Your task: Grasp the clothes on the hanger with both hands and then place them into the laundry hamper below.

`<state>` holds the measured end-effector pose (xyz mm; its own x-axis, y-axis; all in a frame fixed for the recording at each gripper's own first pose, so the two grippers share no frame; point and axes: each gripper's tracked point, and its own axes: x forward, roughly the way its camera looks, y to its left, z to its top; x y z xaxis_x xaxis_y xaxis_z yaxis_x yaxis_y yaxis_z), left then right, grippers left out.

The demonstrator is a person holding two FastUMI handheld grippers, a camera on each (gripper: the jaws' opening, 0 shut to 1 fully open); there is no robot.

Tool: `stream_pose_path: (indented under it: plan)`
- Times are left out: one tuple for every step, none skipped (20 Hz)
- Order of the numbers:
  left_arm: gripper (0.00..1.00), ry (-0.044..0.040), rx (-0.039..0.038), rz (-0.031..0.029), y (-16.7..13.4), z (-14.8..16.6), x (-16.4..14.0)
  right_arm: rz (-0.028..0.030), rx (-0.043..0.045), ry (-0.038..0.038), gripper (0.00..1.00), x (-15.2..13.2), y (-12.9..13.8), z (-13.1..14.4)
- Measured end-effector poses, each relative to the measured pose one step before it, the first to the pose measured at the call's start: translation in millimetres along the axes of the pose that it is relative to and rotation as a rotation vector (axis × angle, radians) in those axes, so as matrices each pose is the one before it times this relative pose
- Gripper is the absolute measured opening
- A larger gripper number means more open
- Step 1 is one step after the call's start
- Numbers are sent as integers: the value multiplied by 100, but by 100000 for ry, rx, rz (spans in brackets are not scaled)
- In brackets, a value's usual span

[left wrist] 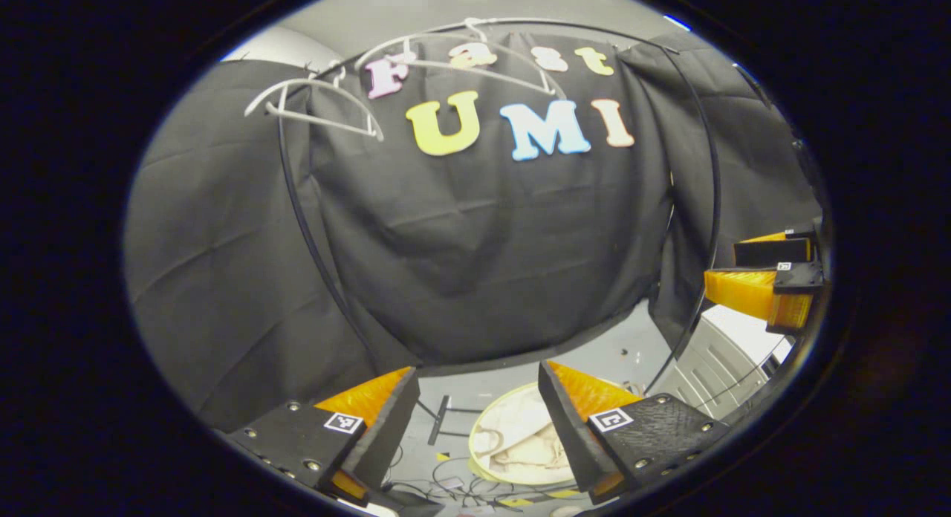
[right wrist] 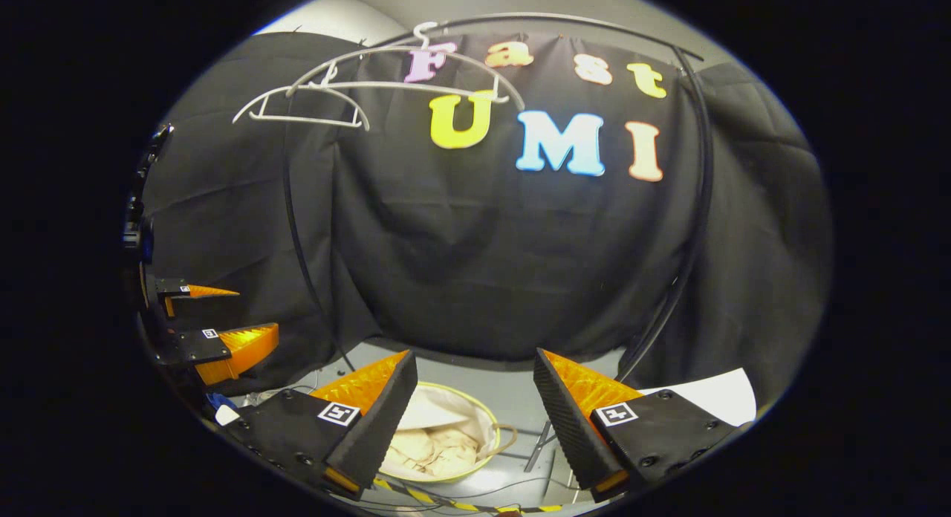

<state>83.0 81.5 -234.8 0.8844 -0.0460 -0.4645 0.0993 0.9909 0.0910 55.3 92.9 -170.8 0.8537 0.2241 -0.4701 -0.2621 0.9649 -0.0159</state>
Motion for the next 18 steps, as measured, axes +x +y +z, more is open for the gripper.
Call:
stream_pose_path:
  plan:
    - [95,-2554,-1025,473,-101,1196,-1171,-682,177,-2729,99,-1219,-508,634]
    - [95,-2953,-957,-249,-218,1429,-779,-1108,449,-3297,97,-1160,-577,1166]
    - [95,-3094,-13,196,-21,1673,-766,-775,410,-3186,97,-1491,-410,1274]
    - [95,-2946,403,1047,365,1185,-806,-693,95,-2769,98,-1156,-327,911]
    - [95,-2939,65,874,343,1261,-762,-522,-290,-2769,97,-1019,-508,881]
    - [95,-2982,-542,259,-13,1514,-890,-645,-574,-2440,97,-907,-496,988]
    - [95,-2476,-545,460,4,788,-580,-920,-615,-2358,97,-947,-605,1092]
    - [95,-2208,-451,428,6,864,-767,-730,-547,-2438,97,-761,-519,1040]
    - [95,-1933,-39,507,187,669,-935,-761,-403,-2241,97,-710,-310,735]
    - [95,-2132,375,563,108,843,-814,-462,-147,-1871,97,-764,-184,817]
    - [95,-2062,345,945,33,983,-1057,-677,127,-2018,97,-767,-372,721]
    - [95,-2094,-124,881,91,623,-488,-376,197,-1748,97,-719,-265,524]
    - [95,-1784,-692,764,223,460,92,-535,61,-1503,97,-652,-308,460]
    - [95,-2024,-1050,408,83,674,-202,-688,-170,-1272,97,-589,-301,353]
    - [95,-2036,-1006,412,78,678,-204,-577,-39,-1220,99,-592,-299,346]
    - [95,-1629,-418,530,123,597,-253,-289,58,-1307,97,-437,-185,354]
    - [95,-1694,17,639,246,617,-338,-656,169,-1136,99,-463,-312,373]
    - [95,-1445,113,498,235,494,-327,-373,255,-1324,97,-538,-155,257]
